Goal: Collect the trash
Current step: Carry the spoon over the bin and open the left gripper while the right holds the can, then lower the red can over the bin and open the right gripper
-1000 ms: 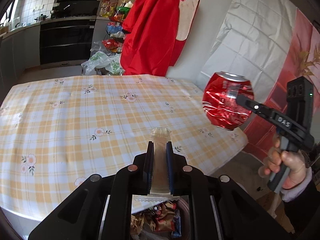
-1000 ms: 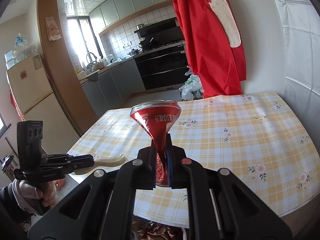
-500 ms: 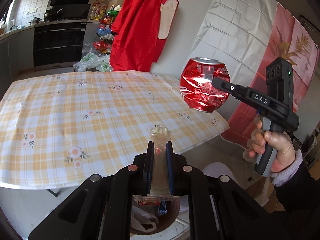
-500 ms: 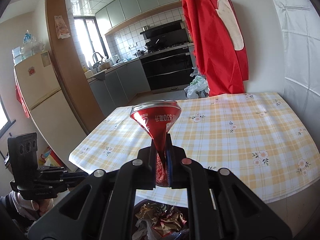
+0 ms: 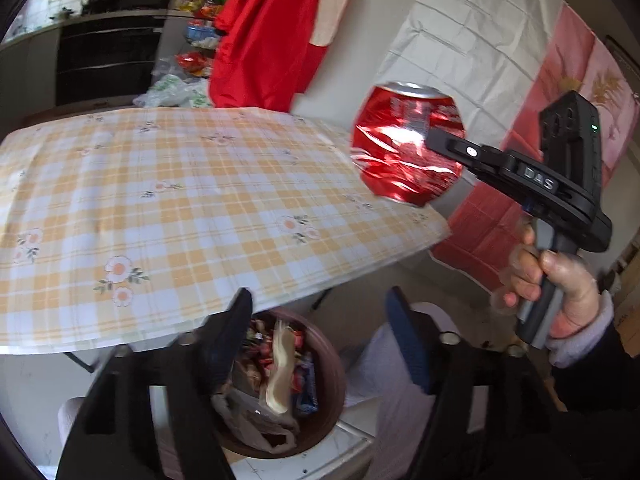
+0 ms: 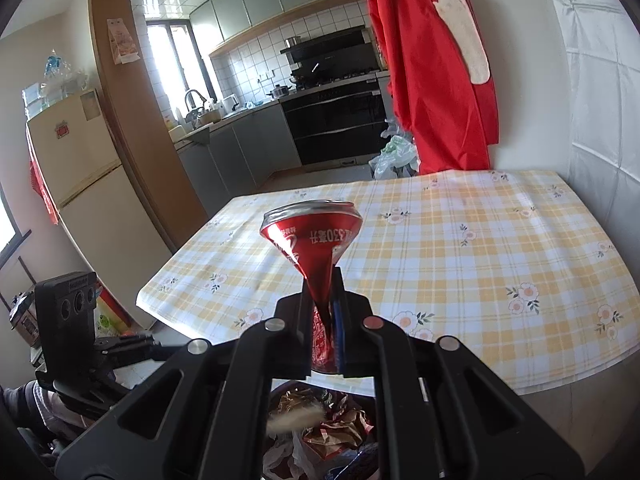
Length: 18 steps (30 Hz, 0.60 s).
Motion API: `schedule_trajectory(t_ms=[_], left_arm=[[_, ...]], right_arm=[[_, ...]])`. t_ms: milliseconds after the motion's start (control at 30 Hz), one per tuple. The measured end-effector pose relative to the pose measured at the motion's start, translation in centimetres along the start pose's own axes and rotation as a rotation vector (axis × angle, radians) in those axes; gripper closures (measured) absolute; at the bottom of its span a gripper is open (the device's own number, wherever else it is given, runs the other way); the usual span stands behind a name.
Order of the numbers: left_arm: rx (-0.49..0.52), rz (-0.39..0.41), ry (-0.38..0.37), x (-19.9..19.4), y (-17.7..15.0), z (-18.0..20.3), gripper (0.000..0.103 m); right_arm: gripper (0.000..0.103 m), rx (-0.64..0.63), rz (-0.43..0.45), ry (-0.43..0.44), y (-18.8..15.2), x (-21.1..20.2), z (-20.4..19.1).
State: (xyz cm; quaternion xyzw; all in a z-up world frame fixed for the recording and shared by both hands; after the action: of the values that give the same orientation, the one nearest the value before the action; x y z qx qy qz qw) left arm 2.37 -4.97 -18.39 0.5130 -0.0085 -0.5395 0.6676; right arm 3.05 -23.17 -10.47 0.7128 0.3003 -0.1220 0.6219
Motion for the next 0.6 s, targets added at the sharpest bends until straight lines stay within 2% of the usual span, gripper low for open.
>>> schedule_trajectory(t_ms=[67,200,267,467,600], left_arm=[[-0.007,0.004,0.036,-0.1,0.2,-0.7,0.029],[-0.008,0.066,0.133,-1.8,1.2,-1.9,0.01],[-0.015,0.099,0.176,-3.0,1.6,-2.5,0.006],[-0.021,0.142,0.287,-5.8,2.3,-3.5,0.006],[-0.026,0.161,0.324,-7.0,2.3,-3.7,0.006]], right_arm=[[0.091,0.005,-0.014,0.004,-0.4,0.4,0.1],[0.091,0.006,-0.036,0.014,-1.1,0.8,0.1],[0.091,0.004,-0.047,0.02,-1.5,0.9,0.0],[0.091,-0.026,-0.082,0.037,-2.4,0.6,-1.0],[0.091,-0.057,-0.107,0.041,-3.0,0.2,-1.7]])
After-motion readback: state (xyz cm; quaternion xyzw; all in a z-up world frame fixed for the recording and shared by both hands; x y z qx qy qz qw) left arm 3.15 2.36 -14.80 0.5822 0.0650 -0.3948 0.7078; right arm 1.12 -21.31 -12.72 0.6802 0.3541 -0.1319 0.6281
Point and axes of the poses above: each gripper's, at about its wrist camera, not at the fingertips, and x roughly the way its jaws point, z to its right, y to its top, the point moved 3 cm from there along x, roughly the way its jaws point, and after that the axes turned 11 degrees about -y, right-handed, at the moved point
